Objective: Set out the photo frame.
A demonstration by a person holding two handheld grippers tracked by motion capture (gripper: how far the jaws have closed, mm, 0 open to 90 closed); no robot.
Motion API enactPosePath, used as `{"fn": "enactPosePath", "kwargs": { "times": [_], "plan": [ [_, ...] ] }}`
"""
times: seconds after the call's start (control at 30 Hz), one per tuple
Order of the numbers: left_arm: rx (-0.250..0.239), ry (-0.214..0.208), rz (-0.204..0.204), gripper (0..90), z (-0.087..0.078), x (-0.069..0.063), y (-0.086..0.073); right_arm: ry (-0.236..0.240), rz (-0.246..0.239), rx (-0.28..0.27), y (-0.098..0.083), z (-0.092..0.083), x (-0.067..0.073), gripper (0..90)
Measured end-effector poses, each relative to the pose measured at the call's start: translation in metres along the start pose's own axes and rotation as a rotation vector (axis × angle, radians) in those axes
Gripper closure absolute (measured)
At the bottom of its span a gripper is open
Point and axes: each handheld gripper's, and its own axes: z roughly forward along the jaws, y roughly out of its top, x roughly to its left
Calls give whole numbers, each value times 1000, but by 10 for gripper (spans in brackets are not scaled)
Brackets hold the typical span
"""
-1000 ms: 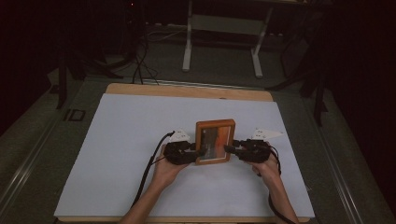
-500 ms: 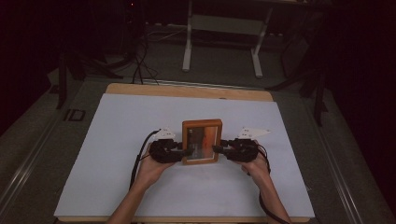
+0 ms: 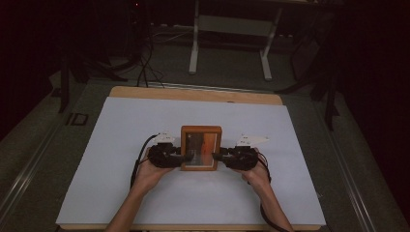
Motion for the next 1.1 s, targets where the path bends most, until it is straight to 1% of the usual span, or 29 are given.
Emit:
{"fn": "enactPosePath", "kwargs": {
  "times": [0.23,0.37,0.43,0.63,0.83,0.97,1.03,1.1],
  "plan": [
    [3,5,-4,553,0,7,-6,-13,-9,19,-1,9,4,660],
    [18,12,-6,543,2,8,-8,-14,-5,31,-3,12,4,662],
    [9,14,-13,536,3,8,-9,-13,0,29,-4,13,4,665],
    [0,1,-20,524,3,12,-10,-4,6,23,-4,13,4,672],
    [-4,10,-22,520,5,11,-10,-4,15,29,-5,13,2,669],
    [-4,24,-35,517,6,12,-10,-19,17,32,-5,14,1,658],
    [-4,28,-45,516,7,13,-10,-38,21,32,-5,17,1,650],
    [-6,31,-44,515,7,13,-11,-34,21,31,-5,17,0,650]
  ]
}}
